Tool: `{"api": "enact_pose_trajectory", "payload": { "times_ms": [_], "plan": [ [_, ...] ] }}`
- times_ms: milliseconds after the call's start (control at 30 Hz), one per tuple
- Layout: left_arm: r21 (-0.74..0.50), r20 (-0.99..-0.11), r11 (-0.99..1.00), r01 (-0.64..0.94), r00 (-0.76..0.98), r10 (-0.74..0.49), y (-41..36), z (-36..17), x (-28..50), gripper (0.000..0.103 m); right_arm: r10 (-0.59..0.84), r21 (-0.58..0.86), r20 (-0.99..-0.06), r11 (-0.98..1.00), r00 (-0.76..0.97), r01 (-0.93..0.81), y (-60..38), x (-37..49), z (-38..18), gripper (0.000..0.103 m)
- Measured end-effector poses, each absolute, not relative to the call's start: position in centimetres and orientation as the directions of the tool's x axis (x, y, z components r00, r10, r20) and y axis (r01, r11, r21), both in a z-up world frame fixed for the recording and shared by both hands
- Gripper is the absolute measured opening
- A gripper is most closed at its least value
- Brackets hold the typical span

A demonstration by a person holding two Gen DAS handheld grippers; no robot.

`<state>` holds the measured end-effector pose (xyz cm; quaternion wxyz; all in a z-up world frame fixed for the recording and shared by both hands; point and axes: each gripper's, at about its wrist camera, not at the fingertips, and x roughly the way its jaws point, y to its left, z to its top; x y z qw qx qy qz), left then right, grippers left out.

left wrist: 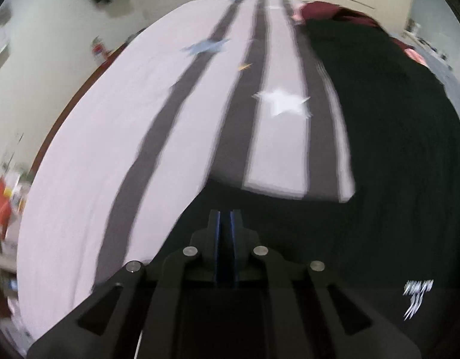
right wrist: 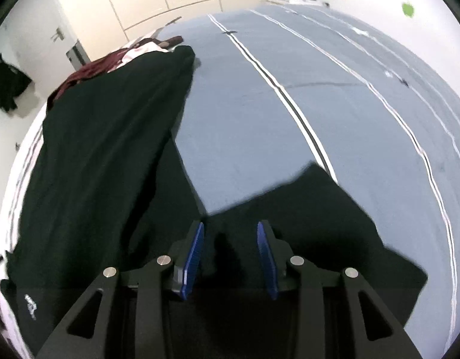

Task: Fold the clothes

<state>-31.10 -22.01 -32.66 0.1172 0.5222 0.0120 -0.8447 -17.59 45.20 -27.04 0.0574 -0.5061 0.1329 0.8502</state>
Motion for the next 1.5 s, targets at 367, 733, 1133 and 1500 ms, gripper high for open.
{"api": "enact_pose_trajectory", "payload": {
  "times_ms": [367,733,1133,1500],
  "plan": [
    [0.11,-0.915,-0.899,0.423,-0.311,-0.259,-26.1,-34.1,-19.8,0.021,-0.05,0.118,-0.944,-0.974,-0.327,-0.191,44.8,-9.5,-31.6,0.034],
    [0.018,-0.932,-0.917,0.398,-0.326,-0.16,-27.6,-35.4,-19.4,0.028,0.039,0.093,-0.939,-0.928,-0.342,-0.362,47.1,-3.6,-29.6,0.034],
    [-0.078,-0.914,-0.915,0.397,-0.395,-0.093,-30.6,-35.4,-21.2,0.05,-0.017,0.17,-0.931,-0.905,-0.366,-0.391,39.7,-1.2,-29.8,0.037],
    [-0.262,-0.889,-0.906,0.332,-0.448,0.093,-30.1,-35.4,-19.9,0.053,-0.002,0.126,-0.945,-0.925,-0.327,-0.36,39.0,-1.1,-30.4,0.037]
  ]
}}
